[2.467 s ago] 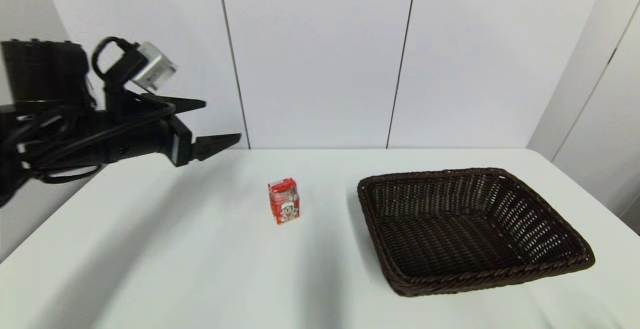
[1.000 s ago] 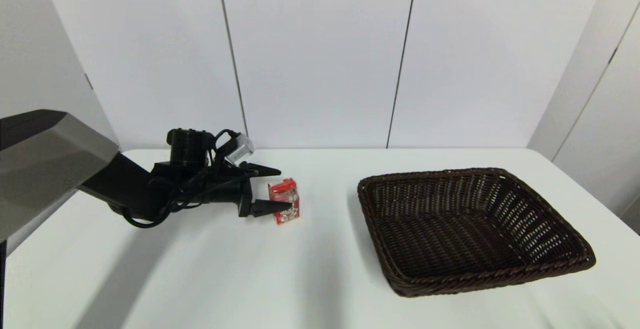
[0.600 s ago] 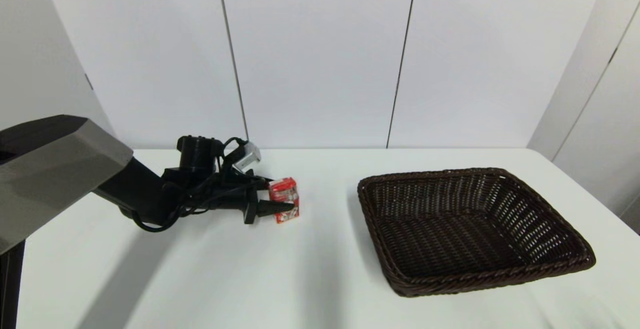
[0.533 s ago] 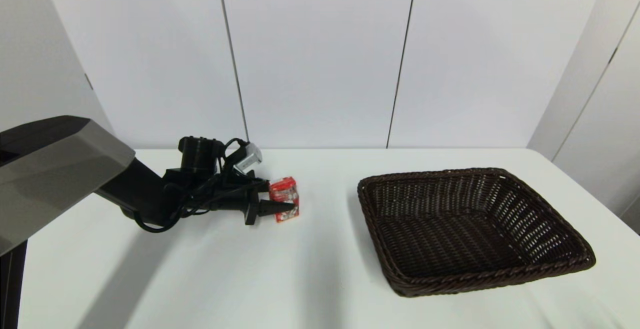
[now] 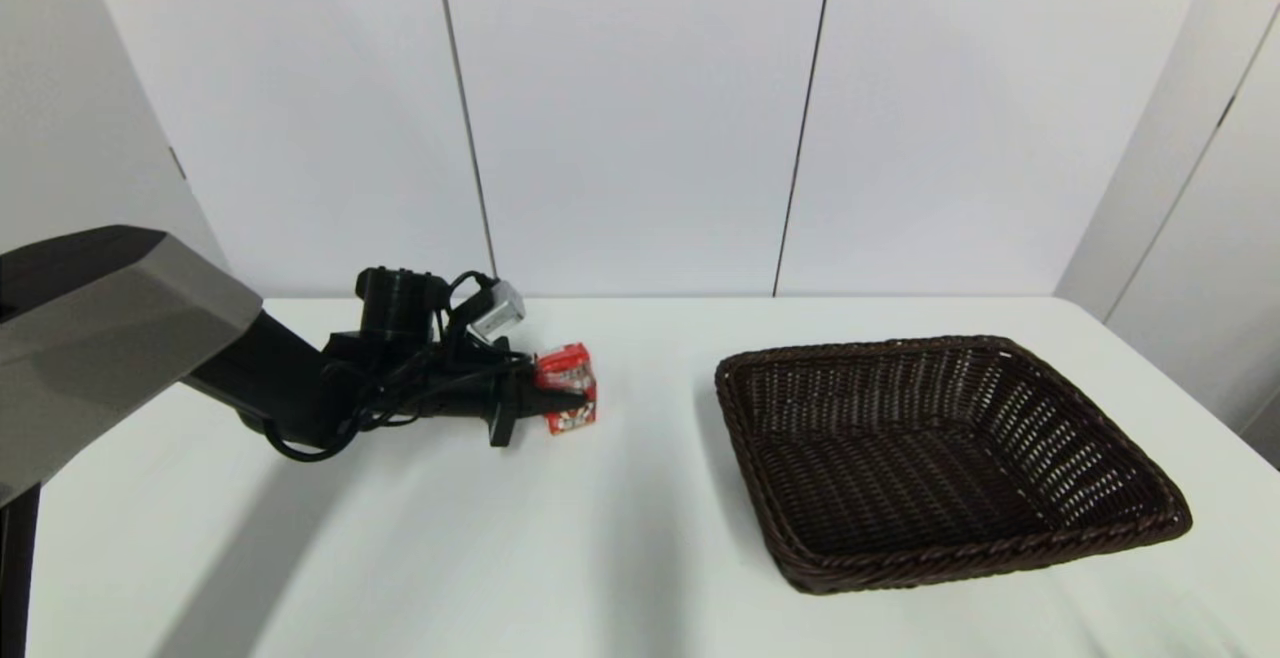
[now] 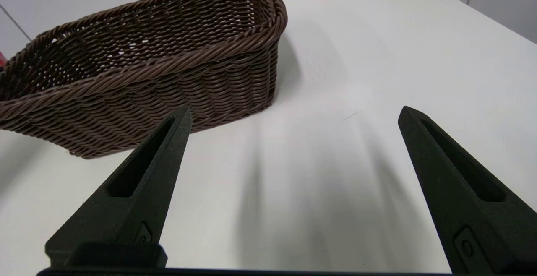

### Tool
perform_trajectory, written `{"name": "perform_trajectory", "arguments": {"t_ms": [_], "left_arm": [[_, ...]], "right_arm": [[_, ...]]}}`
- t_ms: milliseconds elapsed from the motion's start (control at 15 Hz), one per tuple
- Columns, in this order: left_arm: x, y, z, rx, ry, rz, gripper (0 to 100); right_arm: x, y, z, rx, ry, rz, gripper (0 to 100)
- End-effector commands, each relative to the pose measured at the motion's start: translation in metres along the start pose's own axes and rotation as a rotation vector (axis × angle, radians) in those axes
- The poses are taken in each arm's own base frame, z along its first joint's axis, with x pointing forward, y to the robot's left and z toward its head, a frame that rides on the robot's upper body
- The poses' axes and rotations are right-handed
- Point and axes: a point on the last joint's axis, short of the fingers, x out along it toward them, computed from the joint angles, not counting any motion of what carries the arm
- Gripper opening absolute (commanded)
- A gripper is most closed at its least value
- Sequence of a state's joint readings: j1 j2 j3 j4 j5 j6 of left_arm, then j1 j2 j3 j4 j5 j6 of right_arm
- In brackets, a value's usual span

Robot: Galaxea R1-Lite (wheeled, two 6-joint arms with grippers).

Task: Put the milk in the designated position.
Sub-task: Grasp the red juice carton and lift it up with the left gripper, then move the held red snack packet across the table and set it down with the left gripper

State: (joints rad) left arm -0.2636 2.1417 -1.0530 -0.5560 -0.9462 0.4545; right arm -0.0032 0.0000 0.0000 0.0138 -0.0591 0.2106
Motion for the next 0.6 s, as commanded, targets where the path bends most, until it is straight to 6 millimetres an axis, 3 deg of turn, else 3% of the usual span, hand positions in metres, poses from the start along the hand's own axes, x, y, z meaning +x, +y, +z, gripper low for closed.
{"name": "perform_trajectory", "arguments": {"t_ms": [67,333,600], "left_arm": [[-0.002,0.013,0.062,0.064,-0.069,0.102,0],[0.028,0.019,0.126,0.106,-0.152,0.172,0],[0.066,0.011,0.152,0.146,-0.181,0.142,0]], "right_arm": [[0.000,0.000,0.000,0.001,0.001,-0.001,100],[0.000,0.000,0.000,0.001,0.002,0.002,100],[0.000,0.000,0.000,0.001,0.001,-0.001,100]]}}
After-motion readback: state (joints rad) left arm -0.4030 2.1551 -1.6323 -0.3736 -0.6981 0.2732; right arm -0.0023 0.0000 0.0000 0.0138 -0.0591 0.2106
